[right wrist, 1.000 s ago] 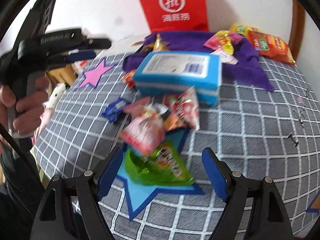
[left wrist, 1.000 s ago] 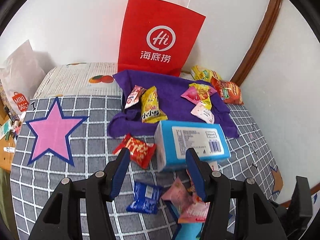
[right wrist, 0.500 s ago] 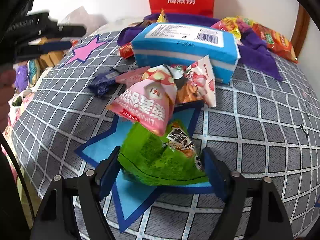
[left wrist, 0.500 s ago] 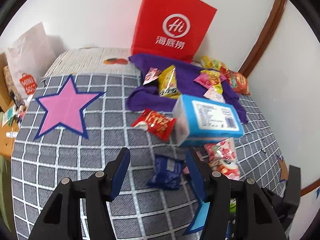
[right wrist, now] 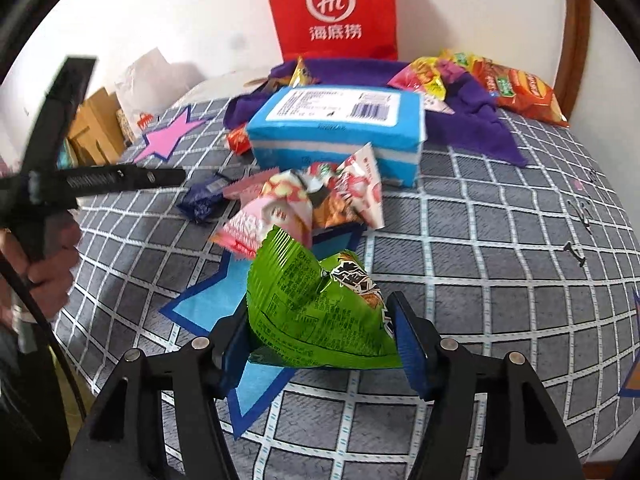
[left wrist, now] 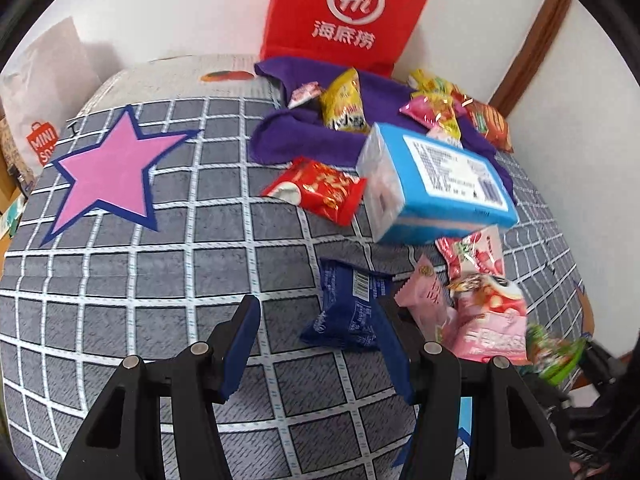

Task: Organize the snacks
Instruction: 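Close the left tool on the dark blue packet and lift it, then carry the green bag and dark blue packet over the purple towel with both tools, then lower both tools onto the towel and open them to release the green bag and blue packet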

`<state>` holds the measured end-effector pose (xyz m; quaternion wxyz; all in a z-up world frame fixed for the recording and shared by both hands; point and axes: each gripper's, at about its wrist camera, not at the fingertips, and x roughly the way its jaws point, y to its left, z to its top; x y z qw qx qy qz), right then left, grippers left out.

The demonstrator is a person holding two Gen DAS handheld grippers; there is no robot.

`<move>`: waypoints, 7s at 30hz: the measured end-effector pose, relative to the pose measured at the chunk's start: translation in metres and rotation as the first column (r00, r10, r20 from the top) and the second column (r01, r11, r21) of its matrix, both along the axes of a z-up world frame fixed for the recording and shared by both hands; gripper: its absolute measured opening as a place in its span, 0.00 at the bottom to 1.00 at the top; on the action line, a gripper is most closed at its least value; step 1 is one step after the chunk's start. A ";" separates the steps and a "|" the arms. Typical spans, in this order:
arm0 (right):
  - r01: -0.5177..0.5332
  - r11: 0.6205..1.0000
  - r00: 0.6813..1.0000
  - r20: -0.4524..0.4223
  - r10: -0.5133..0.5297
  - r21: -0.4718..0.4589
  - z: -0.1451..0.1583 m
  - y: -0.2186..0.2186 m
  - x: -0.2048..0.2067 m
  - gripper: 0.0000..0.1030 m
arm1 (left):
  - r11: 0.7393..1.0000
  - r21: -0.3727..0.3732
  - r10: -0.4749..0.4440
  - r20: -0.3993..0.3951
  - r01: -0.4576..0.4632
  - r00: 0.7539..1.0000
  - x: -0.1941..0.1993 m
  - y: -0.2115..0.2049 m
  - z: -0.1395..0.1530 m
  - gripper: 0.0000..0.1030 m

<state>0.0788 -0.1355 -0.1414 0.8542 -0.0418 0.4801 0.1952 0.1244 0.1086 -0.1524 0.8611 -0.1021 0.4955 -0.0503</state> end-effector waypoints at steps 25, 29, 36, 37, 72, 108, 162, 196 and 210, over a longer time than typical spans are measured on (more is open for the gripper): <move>0.200 0.980 0.980 -0.006 -0.200 0.006 -0.010 -0.066 0.034 0.61 | 0.979 0.191 -0.078 -0.003 0.077 0.997 0.012 -0.042 -0.019 0.40; 0.203 0.979 0.979 0.002 -0.203 -0.009 -0.009 -0.065 0.040 0.61 | 0.982 0.179 -0.059 0.015 0.056 0.998 0.007 -0.033 -0.009 0.40; 0.205 0.979 0.979 -0.005 -0.205 0.006 -0.007 -0.064 0.050 0.61 | 0.990 0.139 -0.024 0.065 0.015 0.998 0.004 -0.019 0.021 0.40; 0.205 0.979 0.979 -0.003 -0.205 0.008 -0.005 -0.063 0.051 0.61 | 0.991 0.131 -0.024 0.073 0.014 0.997 0.005 -0.019 0.024 0.40; 0.077 0.996 0.968 0.236 -0.087 0.052 0.120 0.006 0.217 0.61 | 0.984 0.156 0.042 0.241 -0.081 0.970 0.144 0.011 0.123 0.40; -0.038 0.999 0.989 0.145 0.038 -0.003 0.035 0.048 0.313 0.61 | 0.991 0.128 0.016 0.112 -0.030 0.994 0.235 -0.003 0.041 0.40; -0.145 0.975 0.989 -0.059 0.136 -0.168 -0.021 0.068 0.320 0.61 | 0.997 0.062 -0.050 0.069 0.046 0.996 0.239 -0.027 0.030 0.41; -0.062 0.989 0.995 0.070 0.072 -0.137 0.041 0.048 0.301 0.78 | 0.993 0.114 -0.032 0.048 0.026 0.998 0.238 -0.032 0.037 0.65; 0.004 0.994 0.993 0.115 0.009 -0.111 0.077 0.018 0.219 0.77 | 0.994 0.100 -0.056 0.127 0.043 0.990 0.184 -0.034 0.090 0.65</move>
